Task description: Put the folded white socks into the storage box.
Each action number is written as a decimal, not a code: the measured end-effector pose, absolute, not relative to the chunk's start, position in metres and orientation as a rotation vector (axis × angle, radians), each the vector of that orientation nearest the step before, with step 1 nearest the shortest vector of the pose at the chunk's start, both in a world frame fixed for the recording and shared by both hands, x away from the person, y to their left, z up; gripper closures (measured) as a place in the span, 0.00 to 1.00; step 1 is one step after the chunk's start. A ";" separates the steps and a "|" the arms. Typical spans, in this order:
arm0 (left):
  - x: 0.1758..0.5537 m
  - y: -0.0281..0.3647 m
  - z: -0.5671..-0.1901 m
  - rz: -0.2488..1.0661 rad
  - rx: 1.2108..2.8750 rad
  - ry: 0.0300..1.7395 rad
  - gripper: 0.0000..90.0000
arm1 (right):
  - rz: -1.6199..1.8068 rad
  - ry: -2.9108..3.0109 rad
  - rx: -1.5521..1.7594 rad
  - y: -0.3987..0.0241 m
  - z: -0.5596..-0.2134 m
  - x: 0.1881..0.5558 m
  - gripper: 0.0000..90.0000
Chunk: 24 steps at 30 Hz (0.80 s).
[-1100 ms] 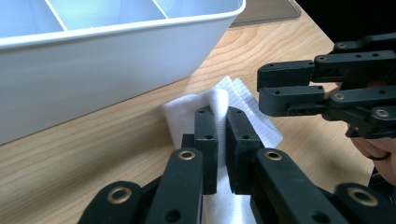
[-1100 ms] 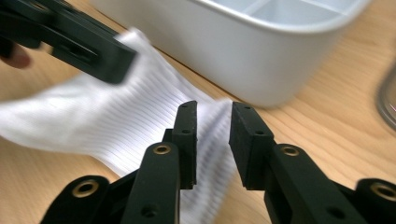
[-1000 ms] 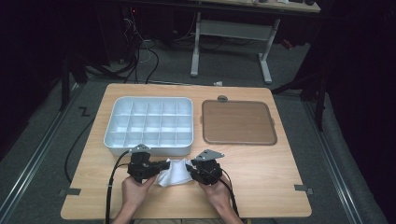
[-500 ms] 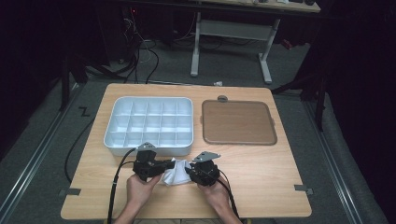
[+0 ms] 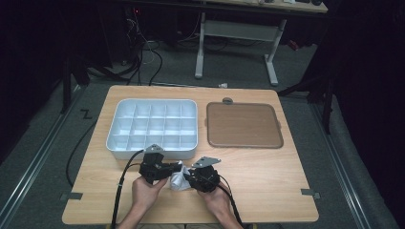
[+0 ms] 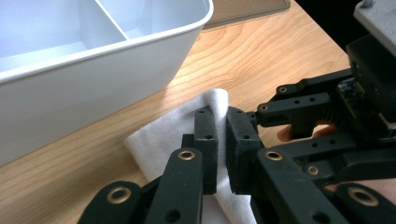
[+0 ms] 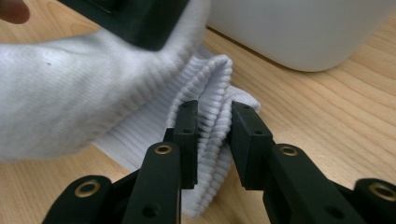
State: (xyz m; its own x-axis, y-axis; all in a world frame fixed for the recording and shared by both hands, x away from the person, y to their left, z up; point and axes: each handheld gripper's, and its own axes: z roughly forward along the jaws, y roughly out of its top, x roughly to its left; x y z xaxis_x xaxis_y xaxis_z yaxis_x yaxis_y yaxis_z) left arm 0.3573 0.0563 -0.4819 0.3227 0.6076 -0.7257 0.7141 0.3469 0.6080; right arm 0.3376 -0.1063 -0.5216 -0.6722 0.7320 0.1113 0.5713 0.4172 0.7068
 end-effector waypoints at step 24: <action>0.361 0.053 -0.493 -0.089 1.369 1.383 0.94 | 1.115 2.508 1.109 -0.103 -0.517 0.334 0.78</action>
